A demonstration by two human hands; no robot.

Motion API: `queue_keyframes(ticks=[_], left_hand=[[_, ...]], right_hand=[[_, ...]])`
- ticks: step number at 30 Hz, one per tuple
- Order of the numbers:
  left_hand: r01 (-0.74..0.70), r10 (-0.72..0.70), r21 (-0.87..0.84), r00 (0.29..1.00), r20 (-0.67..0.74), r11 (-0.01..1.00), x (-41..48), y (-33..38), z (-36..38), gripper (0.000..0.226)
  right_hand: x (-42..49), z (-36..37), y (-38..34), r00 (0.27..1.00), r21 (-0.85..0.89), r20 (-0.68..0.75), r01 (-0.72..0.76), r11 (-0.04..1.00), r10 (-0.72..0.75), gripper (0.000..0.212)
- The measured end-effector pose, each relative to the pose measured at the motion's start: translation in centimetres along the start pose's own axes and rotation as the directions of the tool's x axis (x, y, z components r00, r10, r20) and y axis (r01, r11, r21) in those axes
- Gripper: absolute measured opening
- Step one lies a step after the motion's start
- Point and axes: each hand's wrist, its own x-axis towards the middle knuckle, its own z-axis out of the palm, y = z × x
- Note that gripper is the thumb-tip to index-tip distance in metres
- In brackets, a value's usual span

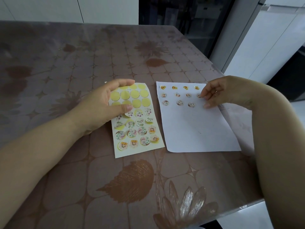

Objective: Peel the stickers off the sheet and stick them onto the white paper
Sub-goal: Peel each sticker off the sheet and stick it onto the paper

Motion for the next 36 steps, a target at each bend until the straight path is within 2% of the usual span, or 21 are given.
queue_keyframes(ticks=[5, 10, 18, 19, 21, 23, 25, 29, 32, 34, 36], left_hand=[[-0.009, 0.009, 0.002, 1.000, 0.007, 1.000, 0.0, 0.0, 0.0, 0.053], [-0.014, 0.014, -0.009, 1.000, 0.015, 1.000, 0.0, 0.0, 0.0, 0.053], [-0.048, 0.047, 0.021, 0.999, 0.013, 0.999, -0.2, 0.2, 0.3, 0.058], [-0.060, 0.060, -0.022, 0.998, -0.007, 0.998, -0.1, 0.4, 0.5, 0.062], [-0.077, 0.061, -0.225, 0.995, -0.081, 0.971, 0.0, 0.8, 0.3, 0.075], [-0.071, 0.021, -0.413, 0.992, -0.124, 0.908, 0.3, 1.1, 0.1, 0.103], [-0.009, -0.047, -0.446, 0.992, -0.116, 0.895, 0.3, 1.1, 0.4, 0.125], [0.106, -0.116, -0.196, 0.992, -0.043, 0.975, -0.3, 0.9, 1.7, 0.117], [0.096, -0.096, -0.074, 0.995, -0.005, 0.993, -0.7, 1.1, 2.1, 0.112], [0.066, -0.070, 0.082, 0.996, 0.052, 0.994, -1.2, 1.1, 2.6, 0.103], [-0.008, -0.021, 0.232, 0.992, 0.121, 0.973, -1.6, 1.1, 2.9, 0.103]], right_hand=[[-0.2, -0.1, -0.2, 0.999, -0.045, 0.044, -0.021, 0.999, 0.023, 0.029], [-0.5, -0.3, -0.1, 0.999, -0.150, -0.017, -0.039, 0.988, 0.037, 0.012], [-0.6, -0.3, -0.1, 0.999, -0.138, -0.042, -0.001, 0.990, -0.004, 0.005], [-0.6, -0.3, -0.1, 0.999, -0.149, -0.042, 0.001, 0.989, -0.007, 0.005], [-0.6, -0.3, -0.1, 0.999, -0.176, -0.036, 0.007, 0.984, -0.014, 0.005], [-0.7, -0.2, -0.2, 0.999, -0.194, -0.038, 0.018, 0.981, -0.026, 0.005], [-0.8, 0.1, -0.9, 0.997, -0.214, -0.026, 0.064, 0.975, -0.071, 0.004], [-0.6, 1.5, -3.6, 0.976, -0.314, 0.133, 0.209, 0.926, -0.175, 0.003], [-0.2, 2.7, -5.4, 0.955, -0.404, 0.212, 0.280, 0.871, -0.208, 0.005], [-0.1, 3.2, -5.7, 0.945, -0.447, 0.217, 0.319, 0.835, -0.245, 0.007], [-0.1, 3.6, -5.2, 0.943, -0.440, 0.187, 0.332, 0.834, -0.276, 0.008]])
